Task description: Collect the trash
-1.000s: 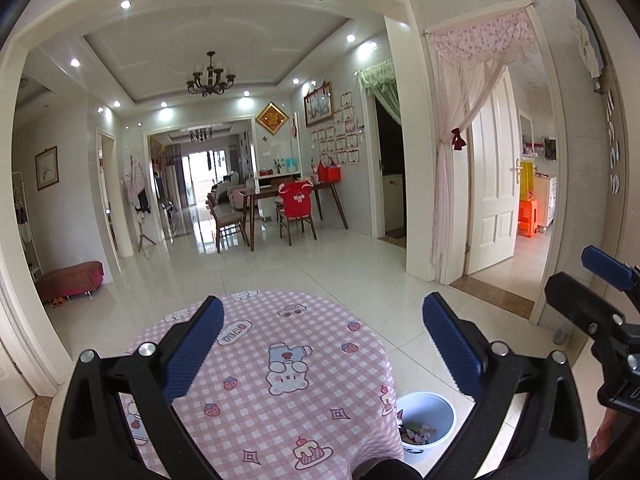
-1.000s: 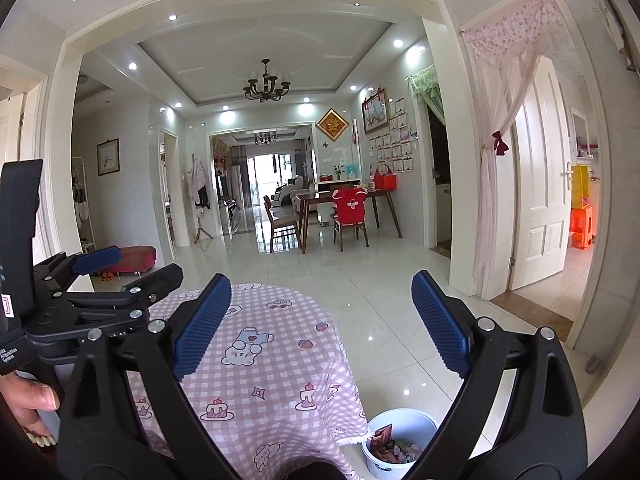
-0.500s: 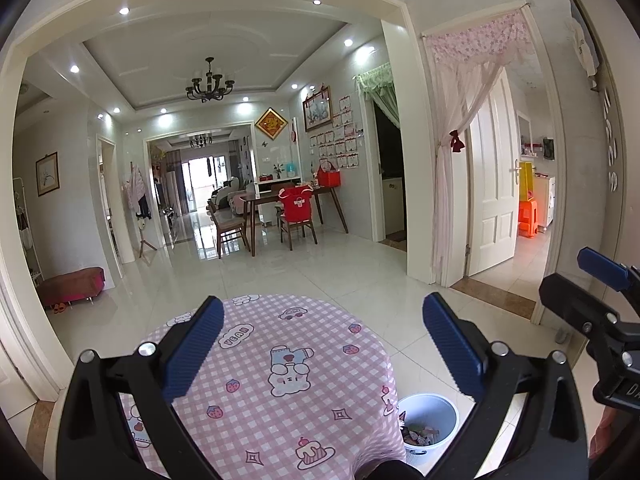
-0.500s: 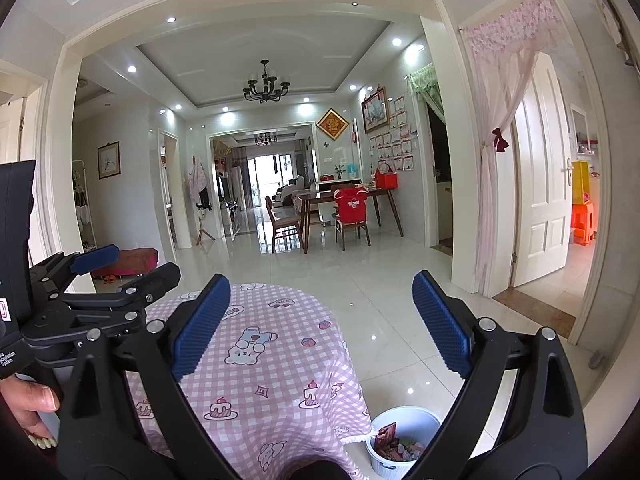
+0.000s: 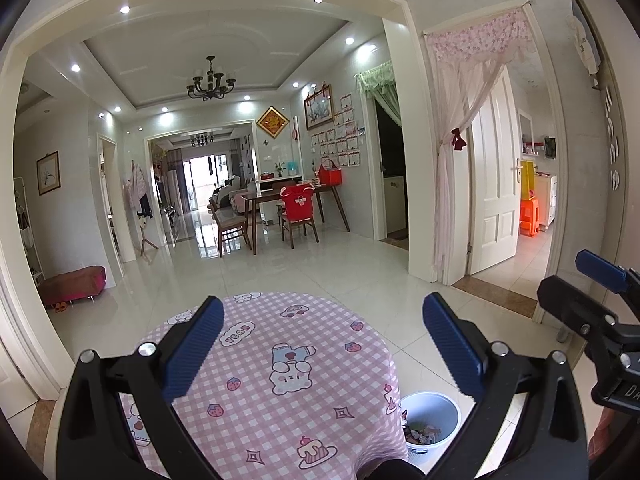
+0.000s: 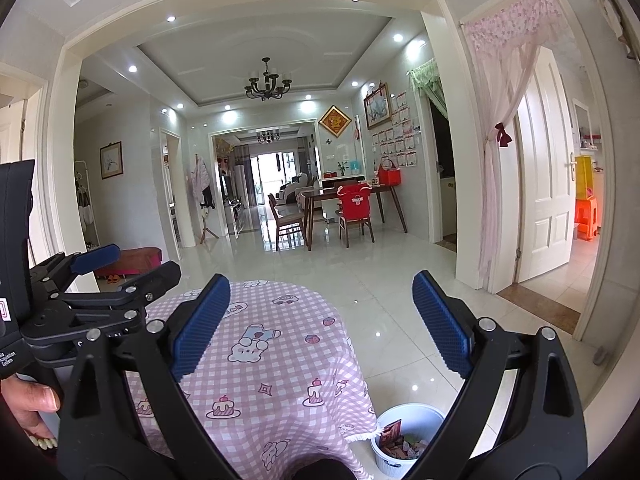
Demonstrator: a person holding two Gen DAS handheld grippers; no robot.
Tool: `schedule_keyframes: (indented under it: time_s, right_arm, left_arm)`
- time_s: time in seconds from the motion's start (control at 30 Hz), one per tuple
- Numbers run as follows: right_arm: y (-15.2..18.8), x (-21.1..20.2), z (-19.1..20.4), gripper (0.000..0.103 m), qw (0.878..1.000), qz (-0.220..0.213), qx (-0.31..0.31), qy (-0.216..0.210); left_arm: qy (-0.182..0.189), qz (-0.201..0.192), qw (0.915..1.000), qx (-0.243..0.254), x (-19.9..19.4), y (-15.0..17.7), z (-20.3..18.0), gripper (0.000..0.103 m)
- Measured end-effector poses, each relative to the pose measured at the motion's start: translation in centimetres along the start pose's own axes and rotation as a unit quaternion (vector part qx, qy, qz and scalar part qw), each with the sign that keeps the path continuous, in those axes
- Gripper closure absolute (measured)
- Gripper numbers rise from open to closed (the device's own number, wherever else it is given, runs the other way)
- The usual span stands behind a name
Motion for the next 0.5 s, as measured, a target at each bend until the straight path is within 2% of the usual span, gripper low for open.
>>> schedule_keyframes:
  time_s: [0.5]
  right_arm:
    - [0.34, 0.14, 0.08, 0.012, 1.000, -0.002, 0.002, -0.006]
  left_arm:
    - [-0.002, -0.001, 1.0000, 0.001, -0.12, -0.20, 0.42, 0.005]
Point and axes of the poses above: each gripper's, at about its wrist camera, not at the fingertips, and x roughly the way its jaws point, z to its left, y to its underside, the point moved 2 cm from there along x, roughly the way its jaws point, and after that the axes turned 14 degrees about -x, right-handed, at the moved point
